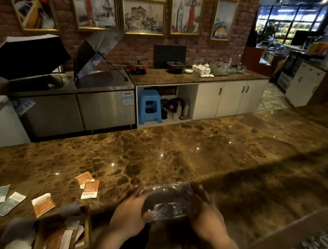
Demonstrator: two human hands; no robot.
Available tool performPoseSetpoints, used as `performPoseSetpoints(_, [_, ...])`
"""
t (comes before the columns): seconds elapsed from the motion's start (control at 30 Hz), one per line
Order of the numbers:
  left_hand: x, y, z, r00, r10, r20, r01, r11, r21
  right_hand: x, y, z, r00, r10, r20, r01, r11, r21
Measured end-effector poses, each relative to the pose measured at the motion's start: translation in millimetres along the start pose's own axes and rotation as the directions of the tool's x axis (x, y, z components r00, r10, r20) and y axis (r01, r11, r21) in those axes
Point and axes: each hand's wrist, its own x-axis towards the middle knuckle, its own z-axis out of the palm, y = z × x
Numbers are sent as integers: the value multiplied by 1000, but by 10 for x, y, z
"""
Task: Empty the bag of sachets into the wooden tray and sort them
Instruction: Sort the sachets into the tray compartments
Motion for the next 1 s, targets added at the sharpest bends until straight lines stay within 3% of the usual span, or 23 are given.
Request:
performPoseSetpoints(0.17, [-9, -235, 143, 992, 29, 123, -59, 967, 247, -51, 50, 140, 978, 57, 201, -11, 975, -223])
performPoseSetpoints(0.3, [-83, -372, 239, 984, 57, 170, -116, 925, 361, -99, 85, 200, 972, 74, 224, 12, 932, -361])
performPoseSetpoints(0.4, [-121, -428, 256, 980, 62, 187, -131, 915, 382, -124, 41, 212, 968, 115, 222, -25, 928, -373])
performPoseSetpoints(0.57, [-216, -482, 41, 981, 112, 160, -159, 935, 319, -104, -91, 226, 964, 170, 206, -79, 918, -388])
performPoseSetpoints(0.73, [-385, -603, -443, 987, 159, -24, -151, 969, 196, -99, -494, 230, 998, 55, -2, -53, 942, -331])
performPoseSetpoints(0.8, [-474, -662, -675, 992, 108, -68, -97, 985, 142, -81, -771, 208, 998, -10, -65, -8, 961, -277])
performPoseSetpoints(1.0, [-828, -1302, -1259, 972, -49, -229, 52, 999, 5, 8, -1725, 419, 981, -191, 25, 193, 973, -128])
